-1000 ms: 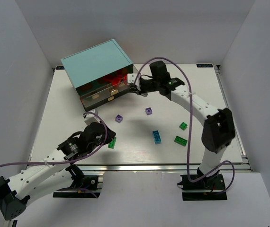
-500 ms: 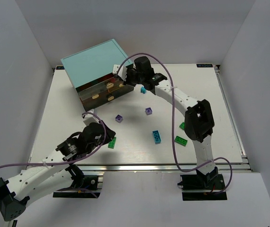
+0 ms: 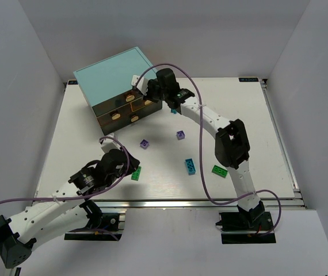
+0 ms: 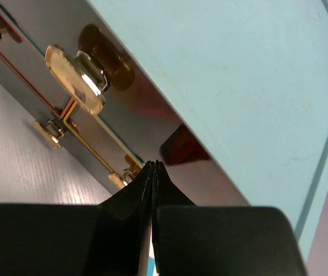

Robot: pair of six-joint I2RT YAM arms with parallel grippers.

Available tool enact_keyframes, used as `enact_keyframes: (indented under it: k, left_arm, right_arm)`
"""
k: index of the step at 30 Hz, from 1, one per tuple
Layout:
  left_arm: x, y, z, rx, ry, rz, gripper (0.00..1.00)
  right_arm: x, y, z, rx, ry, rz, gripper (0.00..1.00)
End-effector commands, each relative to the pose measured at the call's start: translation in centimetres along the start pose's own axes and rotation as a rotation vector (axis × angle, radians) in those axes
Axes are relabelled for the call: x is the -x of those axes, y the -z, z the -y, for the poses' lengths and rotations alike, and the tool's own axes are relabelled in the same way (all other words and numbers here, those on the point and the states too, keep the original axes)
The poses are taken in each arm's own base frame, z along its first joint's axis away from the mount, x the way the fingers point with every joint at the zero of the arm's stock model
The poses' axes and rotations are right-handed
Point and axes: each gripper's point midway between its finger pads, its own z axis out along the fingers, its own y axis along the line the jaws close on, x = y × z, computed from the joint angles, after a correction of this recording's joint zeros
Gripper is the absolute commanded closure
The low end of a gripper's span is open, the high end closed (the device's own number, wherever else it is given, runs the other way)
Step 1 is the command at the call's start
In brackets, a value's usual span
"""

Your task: Sort the legos into containers by color

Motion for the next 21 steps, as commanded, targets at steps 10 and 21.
enact_keyframes:
  k: [10,21]
  left_arm:
    - [4.6,-2.9,-0.4,0.2,-0.015,0.184,0.99]
    - [10.1,-11.6,-1.8,0.511,-0.094,0.074,0.32]
  right_arm:
    - [1.6,14.1,-1.6,0.079,-0.51,0.051,0.34]
    - [-3.0,22.8,-3.2,0.181,-0.8,0.018,0.32]
